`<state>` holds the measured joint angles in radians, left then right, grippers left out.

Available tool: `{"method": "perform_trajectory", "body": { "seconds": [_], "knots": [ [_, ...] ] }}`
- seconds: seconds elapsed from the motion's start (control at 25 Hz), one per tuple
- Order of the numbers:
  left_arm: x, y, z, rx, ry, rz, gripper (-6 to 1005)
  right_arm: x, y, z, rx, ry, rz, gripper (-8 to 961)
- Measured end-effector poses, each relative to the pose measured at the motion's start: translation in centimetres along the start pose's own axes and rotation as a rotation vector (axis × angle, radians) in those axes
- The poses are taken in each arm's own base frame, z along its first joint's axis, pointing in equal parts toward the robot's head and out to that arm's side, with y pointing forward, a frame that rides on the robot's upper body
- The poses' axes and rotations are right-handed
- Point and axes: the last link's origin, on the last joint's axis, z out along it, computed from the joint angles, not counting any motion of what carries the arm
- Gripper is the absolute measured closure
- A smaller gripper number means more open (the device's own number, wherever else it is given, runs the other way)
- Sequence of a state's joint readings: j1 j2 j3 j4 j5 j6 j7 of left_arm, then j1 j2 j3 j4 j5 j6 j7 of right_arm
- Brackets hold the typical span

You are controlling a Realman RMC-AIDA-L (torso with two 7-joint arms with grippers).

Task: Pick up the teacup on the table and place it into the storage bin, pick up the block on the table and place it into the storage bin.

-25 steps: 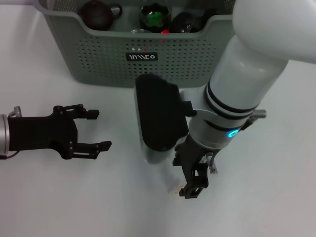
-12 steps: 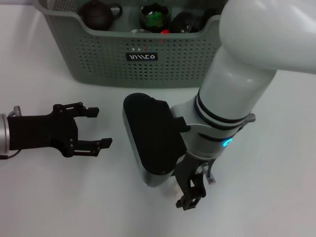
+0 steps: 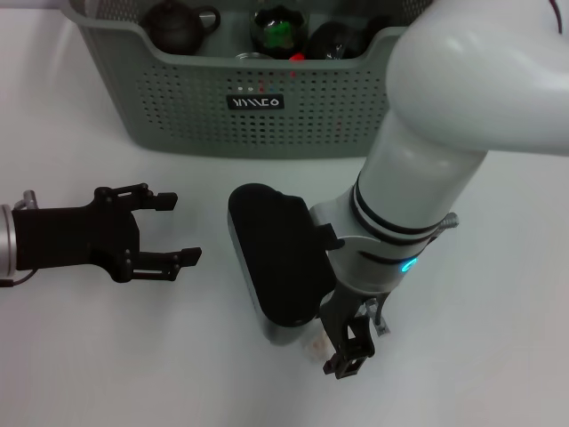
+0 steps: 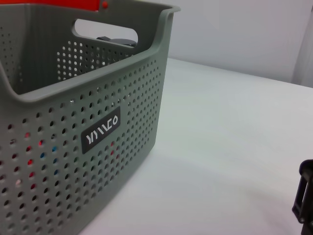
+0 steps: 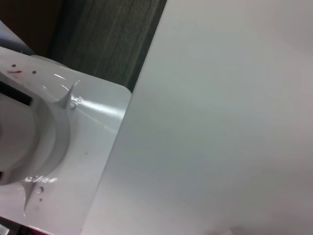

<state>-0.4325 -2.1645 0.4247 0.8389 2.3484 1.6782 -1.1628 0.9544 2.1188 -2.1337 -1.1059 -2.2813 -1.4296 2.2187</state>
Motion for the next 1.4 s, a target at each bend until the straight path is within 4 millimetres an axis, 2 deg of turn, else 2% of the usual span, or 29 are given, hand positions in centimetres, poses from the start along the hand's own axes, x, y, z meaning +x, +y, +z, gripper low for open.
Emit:
{"method": "perform_trajectory", "body": {
  "seconds": [0.52, 0.72, 0.96, 1.24, 1.4],
  "knots": [
    [0.0, 0.0, 0.0, -0.001, 0.000, -0.001, 125, 0.1, -0.1, 0.8, 0.022, 0.001, 0.003, 272],
    [-0.1, 0.1, 0.1, -0.002, 0.001, -0.004, 125, 0.3, 0.1, 1.4, 0.015, 0.021, -0.002, 327],
    [-0.1, 0.0, 0.2, 0.001, 0.000, -0.007, 125, 0.2, 0.1, 1.3, 0.018, 0.017, -0.002, 485],
    [-0.2, 0.0, 0.1, 0.003, 0.000, -0.008, 125, 0.4, -0.1, 1.4, 0.030, 0.029, 0.009, 510],
    [-0.2, 0.0, 0.1, 0.005, 0.000, -0.007, 125, 0.4, -0.3, 1.3, 0.046, 0.026, 0.024, 651]
  ]
}}
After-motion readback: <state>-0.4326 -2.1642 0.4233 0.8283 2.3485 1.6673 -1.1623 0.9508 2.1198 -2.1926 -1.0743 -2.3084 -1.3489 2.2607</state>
